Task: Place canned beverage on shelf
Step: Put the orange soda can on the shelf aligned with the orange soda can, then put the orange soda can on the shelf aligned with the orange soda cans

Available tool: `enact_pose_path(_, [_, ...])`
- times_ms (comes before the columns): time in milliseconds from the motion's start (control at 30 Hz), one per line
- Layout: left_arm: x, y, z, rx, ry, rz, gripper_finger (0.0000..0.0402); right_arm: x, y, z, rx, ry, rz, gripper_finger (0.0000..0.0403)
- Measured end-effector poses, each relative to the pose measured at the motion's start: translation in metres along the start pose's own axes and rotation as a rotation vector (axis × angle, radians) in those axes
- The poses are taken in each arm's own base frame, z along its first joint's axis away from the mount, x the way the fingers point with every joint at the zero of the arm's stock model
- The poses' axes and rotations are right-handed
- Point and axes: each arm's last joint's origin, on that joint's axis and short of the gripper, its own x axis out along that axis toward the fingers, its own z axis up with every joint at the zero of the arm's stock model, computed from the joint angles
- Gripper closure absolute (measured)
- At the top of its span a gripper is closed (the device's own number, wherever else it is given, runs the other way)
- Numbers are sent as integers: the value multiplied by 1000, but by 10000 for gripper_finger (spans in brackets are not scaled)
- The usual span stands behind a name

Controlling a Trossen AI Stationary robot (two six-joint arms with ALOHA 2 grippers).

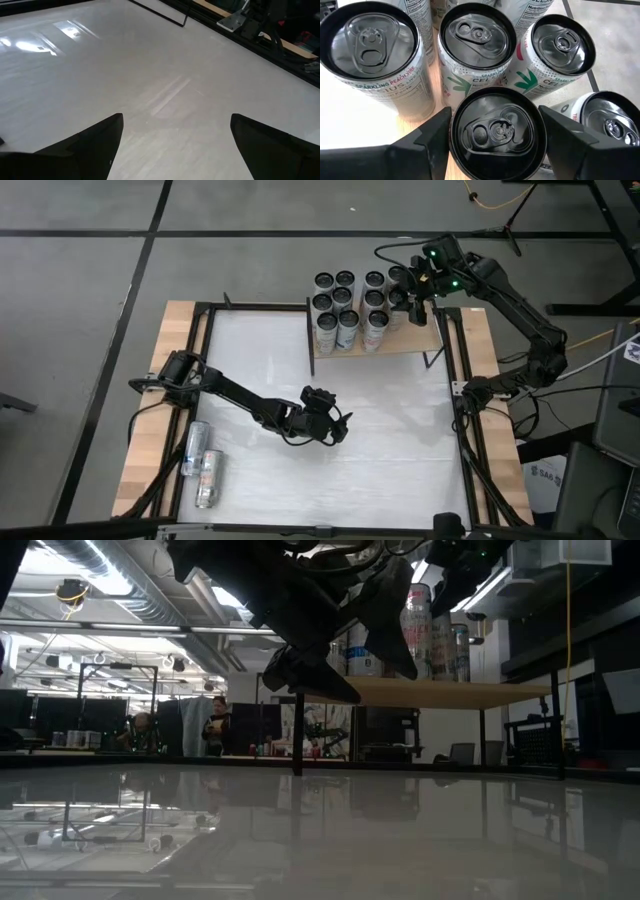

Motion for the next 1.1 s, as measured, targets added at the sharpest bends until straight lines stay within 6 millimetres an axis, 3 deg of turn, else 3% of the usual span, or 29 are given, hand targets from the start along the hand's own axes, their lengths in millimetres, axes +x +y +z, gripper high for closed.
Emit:
enact_pose_path(300, [0,0,0,0,0,0,37,0,0,0,1,12,-10,154])
enact_pose_path(700, [0,0,0,0,0,0,37,1,-1,-1,3,36,-28,73])
enact_pose_path(1100, [0,0,0,0,0,0,37,-3,1,-1,-1,21,-28,79])
